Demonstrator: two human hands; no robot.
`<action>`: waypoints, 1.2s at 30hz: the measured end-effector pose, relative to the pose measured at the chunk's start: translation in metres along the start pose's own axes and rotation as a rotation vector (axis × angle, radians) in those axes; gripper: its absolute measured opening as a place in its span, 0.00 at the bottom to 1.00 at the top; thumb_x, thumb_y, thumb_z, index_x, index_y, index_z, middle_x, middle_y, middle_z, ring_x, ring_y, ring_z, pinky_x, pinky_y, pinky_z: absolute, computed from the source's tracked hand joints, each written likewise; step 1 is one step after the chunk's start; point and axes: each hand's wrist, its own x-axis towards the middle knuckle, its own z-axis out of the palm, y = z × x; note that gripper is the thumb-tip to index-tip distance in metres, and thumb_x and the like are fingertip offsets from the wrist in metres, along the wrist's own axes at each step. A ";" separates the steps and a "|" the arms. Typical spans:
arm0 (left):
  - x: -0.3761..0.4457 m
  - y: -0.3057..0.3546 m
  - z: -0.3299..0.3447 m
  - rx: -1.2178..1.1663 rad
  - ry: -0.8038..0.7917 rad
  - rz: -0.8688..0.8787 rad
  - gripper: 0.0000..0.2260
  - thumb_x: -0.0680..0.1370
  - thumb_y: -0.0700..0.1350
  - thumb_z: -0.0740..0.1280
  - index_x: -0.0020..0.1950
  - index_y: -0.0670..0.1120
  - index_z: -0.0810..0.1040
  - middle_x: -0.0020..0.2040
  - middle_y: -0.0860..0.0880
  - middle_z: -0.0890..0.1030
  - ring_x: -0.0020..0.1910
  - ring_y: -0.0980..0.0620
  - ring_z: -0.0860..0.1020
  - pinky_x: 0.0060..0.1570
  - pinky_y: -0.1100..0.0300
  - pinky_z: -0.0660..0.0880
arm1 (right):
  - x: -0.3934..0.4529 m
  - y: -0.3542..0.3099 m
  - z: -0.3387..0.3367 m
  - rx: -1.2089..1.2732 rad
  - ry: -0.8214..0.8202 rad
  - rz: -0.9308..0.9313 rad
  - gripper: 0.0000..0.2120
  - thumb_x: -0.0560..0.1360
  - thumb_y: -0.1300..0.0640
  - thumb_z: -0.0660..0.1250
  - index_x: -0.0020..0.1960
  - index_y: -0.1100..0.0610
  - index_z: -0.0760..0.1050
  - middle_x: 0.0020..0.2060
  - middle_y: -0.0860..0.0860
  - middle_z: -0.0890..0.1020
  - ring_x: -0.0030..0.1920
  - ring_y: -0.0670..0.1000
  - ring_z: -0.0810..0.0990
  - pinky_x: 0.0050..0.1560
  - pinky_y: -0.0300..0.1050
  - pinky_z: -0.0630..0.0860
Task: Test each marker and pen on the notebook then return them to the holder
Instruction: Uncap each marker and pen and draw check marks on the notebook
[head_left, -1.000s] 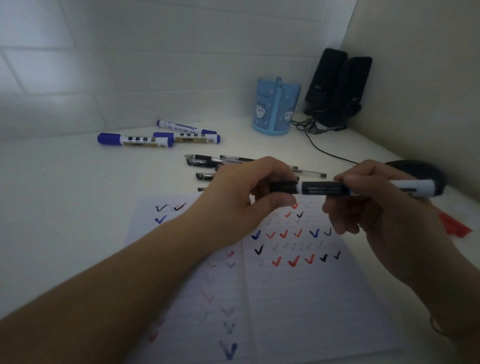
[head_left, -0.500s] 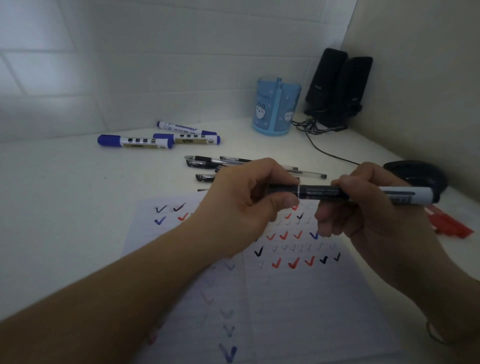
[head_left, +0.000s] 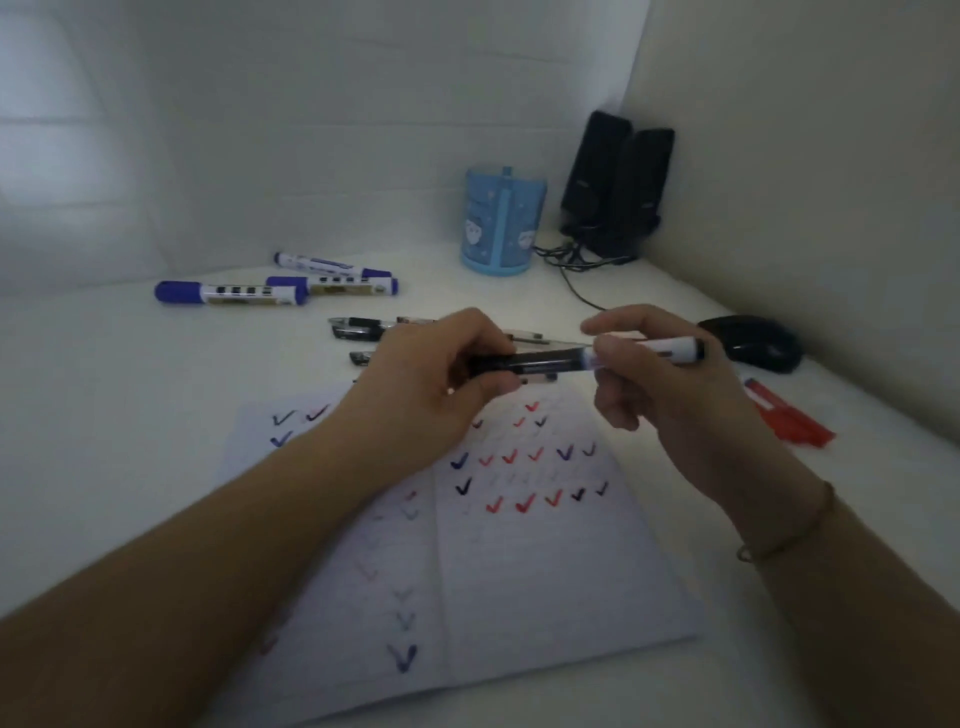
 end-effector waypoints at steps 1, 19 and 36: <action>-0.002 0.000 -0.002 0.020 0.020 0.001 0.08 0.72 0.47 0.72 0.48 0.56 0.76 0.39 0.64 0.78 0.42 0.62 0.79 0.45 0.68 0.75 | -0.002 -0.003 -0.008 0.049 0.037 0.013 0.04 0.71 0.59 0.65 0.44 0.56 0.77 0.27 0.53 0.75 0.26 0.53 0.71 0.27 0.44 0.65; 0.014 0.104 0.051 0.529 -0.761 0.523 0.30 0.71 0.75 0.48 0.68 0.64 0.65 0.66 0.64 0.68 0.61 0.63 0.68 0.59 0.64 0.67 | -0.162 -0.086 -0.147 -0.085 0.660 -0.151 0.07 0.72 0.62 0.68 0.36 0.55 0.75 0.24 0.51 0.76 0.24 0.53 0.71 0.26 0.41 0.66; -0.032 0.153 0.147 0.105 -0.624 0.921 0.18 0.79 0.58 0.59 0.62 0.50 0.76 0.61 0.53 0.76 0.60 0.52 0.74 0.56 0.53 0.72 | -0.362 0.011 -0.219 -0.804 0.849 0.276 0.04 0.73 0.57 0.71 0.44 0.49 0.77 0.25 0.50 0.75 0.26 0.47 0.73 0.30 0.44 0.71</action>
